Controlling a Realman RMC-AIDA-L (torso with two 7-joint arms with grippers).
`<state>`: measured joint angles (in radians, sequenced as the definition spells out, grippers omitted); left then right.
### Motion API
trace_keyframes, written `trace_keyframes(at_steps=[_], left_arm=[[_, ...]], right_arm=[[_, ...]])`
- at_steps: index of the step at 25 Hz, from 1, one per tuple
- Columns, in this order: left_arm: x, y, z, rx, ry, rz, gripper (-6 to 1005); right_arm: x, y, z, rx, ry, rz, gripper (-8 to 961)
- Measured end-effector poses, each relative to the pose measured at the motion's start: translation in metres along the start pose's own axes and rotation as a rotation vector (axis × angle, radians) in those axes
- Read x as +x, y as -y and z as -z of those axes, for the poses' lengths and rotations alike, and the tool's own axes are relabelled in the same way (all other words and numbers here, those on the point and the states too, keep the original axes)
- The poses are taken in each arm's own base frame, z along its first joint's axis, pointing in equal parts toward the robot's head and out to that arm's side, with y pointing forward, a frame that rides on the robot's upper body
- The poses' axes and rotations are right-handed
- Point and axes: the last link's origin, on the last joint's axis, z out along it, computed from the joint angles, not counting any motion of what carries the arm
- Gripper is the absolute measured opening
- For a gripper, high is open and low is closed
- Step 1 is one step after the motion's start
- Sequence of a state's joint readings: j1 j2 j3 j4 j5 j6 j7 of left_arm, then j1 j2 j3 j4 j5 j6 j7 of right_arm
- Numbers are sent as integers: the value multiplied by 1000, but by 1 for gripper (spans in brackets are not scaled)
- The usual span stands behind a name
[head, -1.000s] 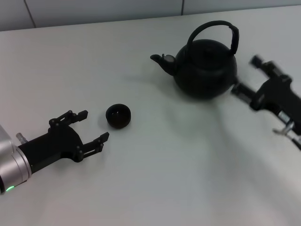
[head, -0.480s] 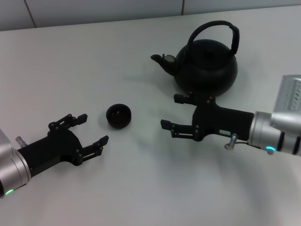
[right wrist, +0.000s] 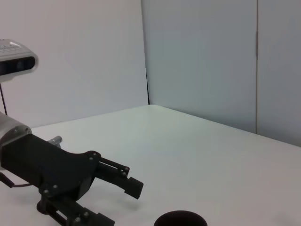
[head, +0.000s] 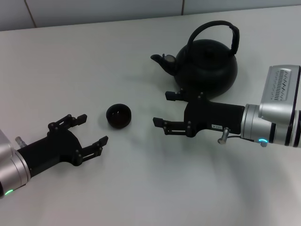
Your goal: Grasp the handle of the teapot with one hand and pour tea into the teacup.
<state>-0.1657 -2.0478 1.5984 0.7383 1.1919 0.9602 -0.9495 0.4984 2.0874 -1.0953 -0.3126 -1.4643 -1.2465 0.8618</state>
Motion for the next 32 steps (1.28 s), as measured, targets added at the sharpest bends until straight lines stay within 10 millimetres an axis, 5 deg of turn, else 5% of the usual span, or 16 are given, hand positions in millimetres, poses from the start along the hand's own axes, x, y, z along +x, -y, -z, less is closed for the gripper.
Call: trace_keyframes(at_steps=[32], left_arm=[[-2, 0, 1, 5, 3, 7, 810]], right_arm=[[0, 0, 0, 3, 2, 2, 826]])
